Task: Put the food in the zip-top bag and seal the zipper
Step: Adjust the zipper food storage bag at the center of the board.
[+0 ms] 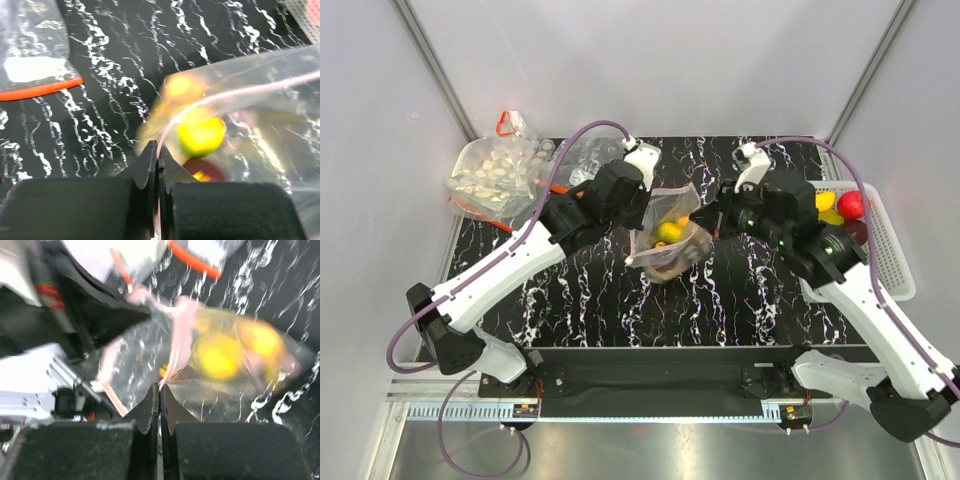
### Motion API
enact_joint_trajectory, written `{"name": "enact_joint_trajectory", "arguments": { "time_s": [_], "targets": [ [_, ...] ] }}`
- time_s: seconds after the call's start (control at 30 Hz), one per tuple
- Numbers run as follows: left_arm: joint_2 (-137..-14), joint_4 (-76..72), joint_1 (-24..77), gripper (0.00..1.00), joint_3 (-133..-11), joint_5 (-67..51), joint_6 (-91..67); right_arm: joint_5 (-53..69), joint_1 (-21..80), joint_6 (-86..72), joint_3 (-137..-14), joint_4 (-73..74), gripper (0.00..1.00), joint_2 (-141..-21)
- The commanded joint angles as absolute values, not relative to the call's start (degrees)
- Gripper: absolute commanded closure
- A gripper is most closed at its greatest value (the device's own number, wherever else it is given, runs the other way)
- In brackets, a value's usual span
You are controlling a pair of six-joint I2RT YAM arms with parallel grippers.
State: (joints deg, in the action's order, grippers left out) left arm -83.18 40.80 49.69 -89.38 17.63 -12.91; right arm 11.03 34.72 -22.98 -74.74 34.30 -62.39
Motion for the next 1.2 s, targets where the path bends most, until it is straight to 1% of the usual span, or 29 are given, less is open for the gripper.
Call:
{"name": "enact_joint_trajectory", "arguments": {
  "time_s": [0.0,0.1,0.27,0.37,0.47,0.53,0.57,0.6,0.7,0.77,0.8,0.87,0.93,0.97,1.0,1.07,1.1,1.13,1.17],
  "targets": [
    [-82.88,39.28,48.52,1.00,-90.96,13.80,-13.36,4.84,34.89,-24.62,-75.23,31.62,1.00,-62.04],
    [-83.14,39.55,47.99,1.00,-91.05,14.76,-13.62,3.52,34.89,-23.91,-76.73,34.18,1.00,-66.52],
    [-82.62,38.68,47.90,1.00,-90.88,15.82,-12.13,2.20,34.89,-23.99,-78.39,36.56,1.00,-69.17],
    [-81.83,36.92,47.72,1.00,-90.44,12.84,-11.16,1.58,34.81,-24.17,-79.36,38.31,1.00,-69.26],
    [-83.31,36.04,47.72,1.00,-91.58,5.05,-10.99,0.79,34.80,-24.52,-79.98,39.11,0.97,-69.08],
    [-84.98,36.91,47.72,1.00,-93.76,1.69,-11.25,0.36,34.80,-24.78,-80.07,39.11,0.97,-69.00],
    [-86.82,37.18,47.72,1.00,-94.65,0.36,-11.42,0.35,34.89,-25.48,-80.16,39.20,0.97,-68.91],
    [-87.88,38.05,47.72,1.00,-96.49,-2.95,-11.60,-1.39,34.89,-26.01,-80.16,39.03,1.00,-68.56],
    [-91.49,39.80,47.99,1.00,-100.79,-8.33,-11.51,-2.37,34.89,-28.73,-80.33,39.29,1.00,-67.24],
    [-93.15,40.34,48.34,0.99,-102.73,-9.40,-11.34,-3.51,34.89,-31.53,-79.55,39.37,1.00,-66.19],
    [-93.60,41.12,48.43,0.94,-104.40,-10.97,-10.47,-5.78,34.89,-32.51,-78.84,39.11,1.00,-64.62],
    [-93.78,42.10,48.43,0.60,-105.73,-11.34,-9.93,-8.86,34.89,-35.85,-76.04,38.85,1.00,-61.63],
    [-92.82,42.80,48.34,0.35,-105.30,-10.03,-9.67,-11.94,34.80,-37.52,-72.17,38.15,1.00,-59.43],
    [-90.72,42.63,48.43,0.08,-104.34,-9.32,-9.67,-12.91,34.89,-39.01,-70.94,37.45,1.00,-57.50],
    [-89.22,41.32,48.34,0.01,-100.93,-8.62,-10.19,-14.92,34.89,-39.63,-69.88,37.09,1.00,-56.61],
    [-82.93,38.34,48.34,0.01,-95.92,-7.21,-11.42,-16.26,34.80,-40.34,-67.51,36.04,1.00,-55.12],
    [-80.44,34.40,48.34,0.01,-90.06,-6.51,-12.73,-16.96,34.80,-40.43,-67.15,35.95,1.00,-55.11],
    [-77.64,31.93,48.34,0.01,-86.78,-6.50,-13.44,-17.40,34.80,-40.43,-67.58,36.21,1.00,-55.28],
    [-71.95,29.64,48.25,0.01,-83.79,-6.24,-14.23,-17.66,34.80,-40.26,-67.94,36.30,1.00,-56.15]
  ]
}}
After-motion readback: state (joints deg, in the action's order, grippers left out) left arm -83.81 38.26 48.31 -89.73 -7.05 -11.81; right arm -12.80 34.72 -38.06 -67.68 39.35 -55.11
